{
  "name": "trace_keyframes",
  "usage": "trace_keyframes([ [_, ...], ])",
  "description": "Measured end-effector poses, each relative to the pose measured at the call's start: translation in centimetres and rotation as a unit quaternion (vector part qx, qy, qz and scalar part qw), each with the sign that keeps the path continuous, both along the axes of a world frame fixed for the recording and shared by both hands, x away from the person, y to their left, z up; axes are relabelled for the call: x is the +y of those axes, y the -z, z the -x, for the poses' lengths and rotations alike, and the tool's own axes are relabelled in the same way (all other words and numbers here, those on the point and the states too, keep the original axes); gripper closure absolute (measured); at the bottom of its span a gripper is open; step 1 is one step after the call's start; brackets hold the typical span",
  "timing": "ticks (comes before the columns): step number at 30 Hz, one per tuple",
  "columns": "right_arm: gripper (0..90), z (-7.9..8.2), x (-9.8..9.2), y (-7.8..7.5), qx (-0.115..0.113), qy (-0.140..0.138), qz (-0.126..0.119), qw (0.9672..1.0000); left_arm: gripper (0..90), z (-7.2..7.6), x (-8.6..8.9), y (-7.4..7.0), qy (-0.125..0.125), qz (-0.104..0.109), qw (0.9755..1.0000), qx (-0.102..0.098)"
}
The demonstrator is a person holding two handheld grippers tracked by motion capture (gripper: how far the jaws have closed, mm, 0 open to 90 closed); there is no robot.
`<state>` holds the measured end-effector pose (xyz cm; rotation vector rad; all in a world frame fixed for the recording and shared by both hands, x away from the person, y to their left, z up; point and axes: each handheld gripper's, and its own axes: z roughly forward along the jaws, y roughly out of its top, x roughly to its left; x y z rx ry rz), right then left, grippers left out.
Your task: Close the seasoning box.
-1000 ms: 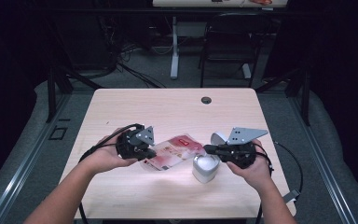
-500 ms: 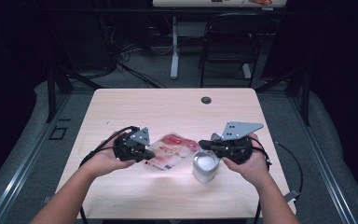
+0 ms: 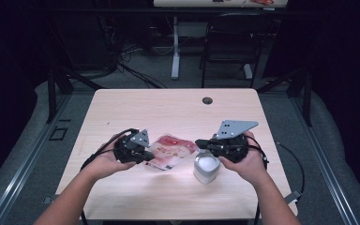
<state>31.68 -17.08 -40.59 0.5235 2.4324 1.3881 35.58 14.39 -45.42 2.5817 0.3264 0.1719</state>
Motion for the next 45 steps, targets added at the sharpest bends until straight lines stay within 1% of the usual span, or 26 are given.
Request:
trace_keyframes([
  [2, 90.0, -0.1, 0.2, 0.0, 0.001, -0.004, -0.006, 1.0, 86.9, 0.0, -0.2, 0.6, 0.0, -0.008, 1.0, 0.0],
  [4, 90.0, -0.1, 0.3, 0.0, 0.001, -0.005, -0.006, 1.0, 88.4, 0.0, -0.2, 0.8, 0.0, -0.009, 1.0, 0.001],
  [5, 90.0, -0.1, 0.8, 0.2, 0.003, -0.009, -0.002, 1.0, 88.8, -0.1, -0.2, 1.4, 0.0, -0.015, 0.9999, 0.007],
  [6, 90.0, -0.2, 1.0, 0.4, 0.004, -0.009, 0.0, 0.9999, 89.1, -0.1, -0.2, 1.4, 0.0, -0.015, 0.9999, 0.007],
  [8, 90.0, -0.2, 1.3, 0.6, 0.004, -0.009, 0.005, 0.9999, 89.7, -0.1, 0.0, 1.8, -0.003, -0.003, 1.0, 0.003],
  [10, 90.0, -0.4, 1.5, 1.1, 0.009, -0.011, 0.003, 0.9999, 90.0, -0.1, 0.2, 1.9, -0.003, 0.001, 1.0, 0.002],
  [13, 90.0, -0.5, 1.5, 1.2, 0.012, -0.01, 0.001, 0.9999, 90.0, -0.1, 0.5, 1.8, -0.001, 0.002, 1.0, -0.001],
  [15, 90.0, -0.7, 1.5, 1.4, 0.012, -0.003, -0.003, 0.9999, 90.0, 0.0, 0.5, 2.0, 0.0, 0.004, 1.0, 0.001],
  [16, 90.0, -0.7, 1.5, 1.5, 0.012, 0.002, 0.002, 0.9999, 90.0, 0.0, 0.6, 2.0, 0.0, 0.005, 1.0, 0.0],
  [19, 90.0, -0.9, 1.5, 1.7, 0.016, 0.002, 0.005, 0.9999, 89.9, 0.0, 0.8, 2.0, -0.001, 0.008, 1.0, 0.0],
  [21, 88.1, -1.0, 1.6, 1.9, 0.016, 0.006, 0.006, 0.9998, 89.9, 0.1, 0.9, 2.1, 0.0, 0.008, 1.0, -0.001],
  [22, 84.6, -1.1, 1.8, 2.1, 0.013, 0.015, 0.02, 0.9996, 89.9, 0.2, 1.2, 2.2, 0.001, 0.011, 0.9999, -0.003],
  [25, 83.6, -1.4, 2.0, 2.6, 0.017, 0.02, 0.03, 0.9992, 89.9, 0.5, 1.7, 2.3, 0.001, 0.018, 0.9998, -0.008],
  [27, 83.3, -1.5, 2.1, 2.8, 0.017, 0.022, 0.032, 0.9991, 89.9, 0.6, 2.0, 2.4, 0.004, 0.021, 0.9997, -0.012],
  [29, 79.9, -1.8, 2.5, 3.2, 0.02, 0.026, 0.036, 0.9988, 89.8, 0.8, 2.3, 2.6, 0.006, 0.026, 0.9995, -0.014],
  [30, 79.9, -1.8, 2.5, 3.2, 0.02, 0.026, 0.036, 0.9988, 89.8, 0.8, 2.5, 2.6, 0.007, 0.027, 0.9995, -0.014],
  [31, 77.2, -2.0, 2.8, 3.5, 0.022, 0.027, 0.038, 0.9987, 89.8, 0.9, 2.8, 2.7, 0.006, 0.031, 0.9994, -0.016],
  [33, 76.1, -2.0, 3.0, 3.6, 0.021, 0.028, 0.041, 0.9986, 89.8, 1.0, 3.0, 2.7, 0.007, 0.03, 0.9994, -0.016],
  [35, 74.5, -2.2, 3.2, 3.8, 0.023, 0.029, 0.041, 0.9985, 89.8, 1.1, 3.2, 2.8, 0.006, 0.035, 0.9992, -0.02],
  [36, 71.5, -2.4, 3.5, 4.0, 0.024, 0.03, 0.044, 0.9983, 89.7, 1.2, 3.3, 2.8, 0.008, 0.035, 0.9991, -0.021],
  [39, 71.7, -2.6, 3.8, 4.3, 0.028, 0.03, 0.047, 0.998, 89.7, 1.4, 3.5, 2.9, 0.009, 0.037, 0.9991, -0.021],
  [40, 73.4, -2.8, 4.1, 4.6, 0.032, 0.029, 0.053, 0.9977, 89.7, 1.4, 3.7, 2.9, 0.009, 0.038, 0.999, -0.021],
  [41, 77.5, -2.9, 4.2, 4.7, 0.035, 0.026, 0.056, 0.9975, 89.7, 1.4, 3.8, 3.0, 0.006, 0.04, 0.999, -0.02],
  [42, 77.5, -2.9, 4.2, 4.7, 0.035, 0.026, 0.056, 0.9975, 89.7, 1.4, 3.8, 3.0, 0.006, 0.04, 0.999, -0.02],
  [44, 84.2, -3.0, 4.4, 4.8, 0.034, 0.016, 0.051, 0.998, 89.8, 1.4, 4.0, 3.1, 0.002, 0.04, 0.999, -0.021],
  [45, 85.8, -3.0, 4.5, 4.8, 0.035, 0.013, 0.049, 0.9981, 89.8, 1.4, 4.0, 3.1, 0.002, 0.04, 0.999, -0.021],
])
